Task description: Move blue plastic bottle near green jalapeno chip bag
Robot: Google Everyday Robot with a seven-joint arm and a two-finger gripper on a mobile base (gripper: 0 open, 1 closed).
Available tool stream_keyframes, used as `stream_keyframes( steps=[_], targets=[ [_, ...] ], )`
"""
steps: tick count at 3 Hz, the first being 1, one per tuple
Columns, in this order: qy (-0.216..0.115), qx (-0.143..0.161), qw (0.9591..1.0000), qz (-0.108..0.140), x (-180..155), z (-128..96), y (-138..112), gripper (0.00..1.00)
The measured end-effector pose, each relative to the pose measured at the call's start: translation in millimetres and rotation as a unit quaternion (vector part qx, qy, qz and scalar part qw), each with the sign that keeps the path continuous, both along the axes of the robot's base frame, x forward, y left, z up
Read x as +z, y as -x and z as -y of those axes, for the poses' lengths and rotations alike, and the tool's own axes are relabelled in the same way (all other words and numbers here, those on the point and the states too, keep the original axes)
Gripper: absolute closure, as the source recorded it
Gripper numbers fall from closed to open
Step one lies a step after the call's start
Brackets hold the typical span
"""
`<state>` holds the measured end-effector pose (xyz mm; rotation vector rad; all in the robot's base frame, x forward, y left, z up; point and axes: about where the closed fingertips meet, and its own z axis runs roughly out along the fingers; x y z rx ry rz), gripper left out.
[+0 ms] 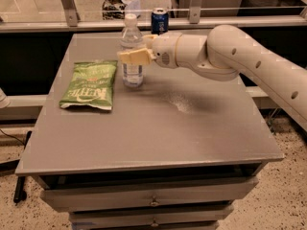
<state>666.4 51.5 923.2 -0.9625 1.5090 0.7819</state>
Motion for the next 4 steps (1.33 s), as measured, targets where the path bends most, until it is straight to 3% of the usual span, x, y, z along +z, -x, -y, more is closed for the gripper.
stream_keyframes(
  steps=[2,4],
  targets=[
    [0.011,0.037,0.9990,0.021,-2.5,-21.1,4.2,0.59],
    [0.019,0.050,0.9982,0.027,-5.6,-20.8,11.8,0.13]
  ],
)
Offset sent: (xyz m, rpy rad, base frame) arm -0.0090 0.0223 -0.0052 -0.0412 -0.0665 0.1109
